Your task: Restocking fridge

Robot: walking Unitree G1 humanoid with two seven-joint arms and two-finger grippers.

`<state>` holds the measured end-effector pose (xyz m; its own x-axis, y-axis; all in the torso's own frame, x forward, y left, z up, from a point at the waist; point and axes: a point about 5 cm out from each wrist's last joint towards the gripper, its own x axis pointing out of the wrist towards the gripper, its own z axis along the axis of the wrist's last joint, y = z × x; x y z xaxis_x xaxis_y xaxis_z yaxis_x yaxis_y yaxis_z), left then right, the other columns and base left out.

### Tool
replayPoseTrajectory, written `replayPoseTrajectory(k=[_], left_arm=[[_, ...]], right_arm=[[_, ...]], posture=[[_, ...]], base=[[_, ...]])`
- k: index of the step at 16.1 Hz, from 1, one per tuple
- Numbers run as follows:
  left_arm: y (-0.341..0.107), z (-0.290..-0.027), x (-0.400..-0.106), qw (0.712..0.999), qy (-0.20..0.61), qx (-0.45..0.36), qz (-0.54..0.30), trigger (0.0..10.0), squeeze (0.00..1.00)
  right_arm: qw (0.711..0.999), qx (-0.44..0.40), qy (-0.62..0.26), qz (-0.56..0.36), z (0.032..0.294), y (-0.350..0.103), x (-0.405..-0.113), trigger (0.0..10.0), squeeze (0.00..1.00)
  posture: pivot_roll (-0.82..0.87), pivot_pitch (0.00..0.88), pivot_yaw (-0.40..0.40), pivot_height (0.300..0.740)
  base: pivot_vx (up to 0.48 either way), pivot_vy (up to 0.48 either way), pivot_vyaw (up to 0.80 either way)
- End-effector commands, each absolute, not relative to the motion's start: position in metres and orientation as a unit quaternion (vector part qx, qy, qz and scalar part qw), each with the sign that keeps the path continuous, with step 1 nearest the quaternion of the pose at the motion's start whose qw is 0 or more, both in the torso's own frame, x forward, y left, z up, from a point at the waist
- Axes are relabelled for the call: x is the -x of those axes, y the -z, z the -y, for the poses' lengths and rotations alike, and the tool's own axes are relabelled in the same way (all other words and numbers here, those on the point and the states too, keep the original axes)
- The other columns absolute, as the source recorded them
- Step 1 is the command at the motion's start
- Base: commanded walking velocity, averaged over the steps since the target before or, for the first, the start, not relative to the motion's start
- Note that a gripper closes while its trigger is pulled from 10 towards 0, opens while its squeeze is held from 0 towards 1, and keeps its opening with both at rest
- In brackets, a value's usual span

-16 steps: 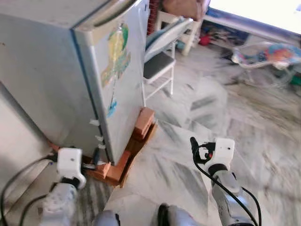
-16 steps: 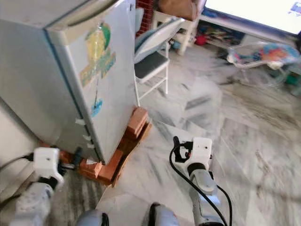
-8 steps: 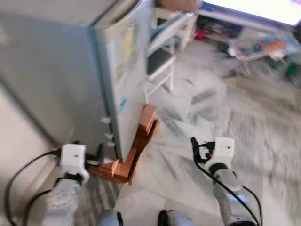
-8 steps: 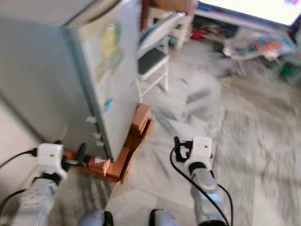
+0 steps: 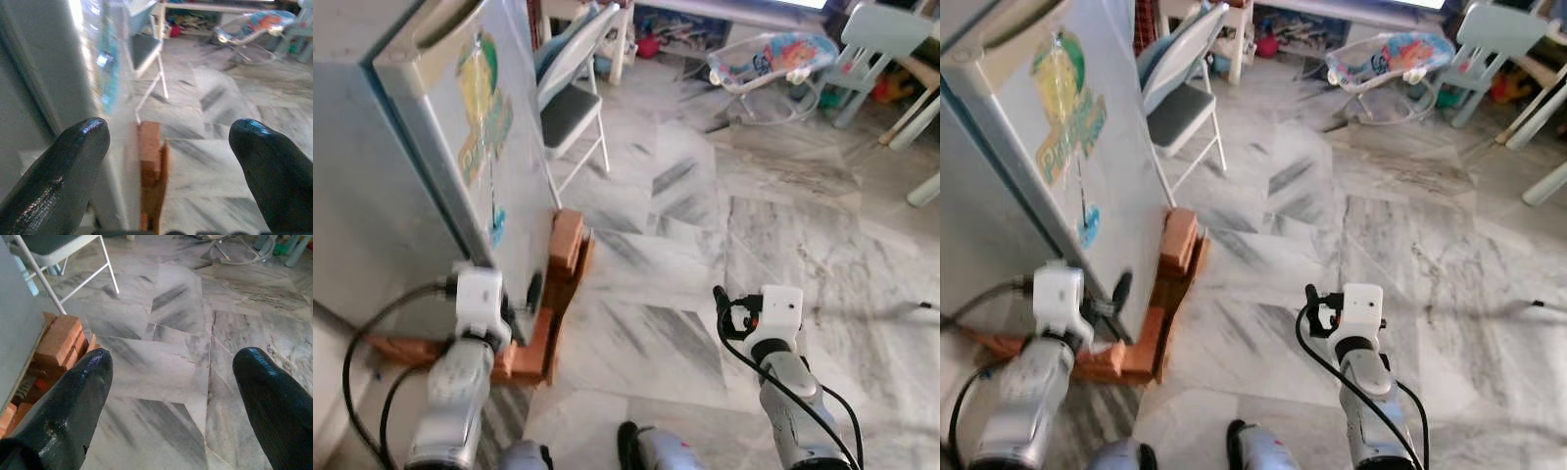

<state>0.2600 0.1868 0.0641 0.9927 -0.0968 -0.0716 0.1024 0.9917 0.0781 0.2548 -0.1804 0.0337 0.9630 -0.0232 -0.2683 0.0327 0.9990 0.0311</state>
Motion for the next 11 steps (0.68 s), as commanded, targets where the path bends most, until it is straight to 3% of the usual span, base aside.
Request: replayPoseTrajectory(k=[1,7,11], left_arm=[[-0.057,-0.194,-0.258,0.997,0.033,-0.047,-0.046,10.0,0.0],[-0.073,-0.212,-0.289,0.998,0.005,-0.061,-0.021,10.0,0.0],[-0.087,-0.207,-0.303,0.998,0.041,-0.04,0.0,10.0,0.0]], right_arm=[[0.991,-0.015,0.011,-0.133,0.181,-0.036,-0.255,10.0,0.0],[0.987,-0.015,-0.003,-0.159,0.182,-0.028,-0.245,10.0,0.0],[0.977,-0.005,-0.022,-0.212,0.188,-0.015,-0.233,10.0,0.0]], posture=[[0.09,0.117,-0.096,0.74],[0.08,0.12,-0.097,0.74],[0.07,0.12,-0.097,0.74]], base=[[0.0,0.0,0.0],[0.0,0.0,0.0],[0.0,0.0,0.0]])
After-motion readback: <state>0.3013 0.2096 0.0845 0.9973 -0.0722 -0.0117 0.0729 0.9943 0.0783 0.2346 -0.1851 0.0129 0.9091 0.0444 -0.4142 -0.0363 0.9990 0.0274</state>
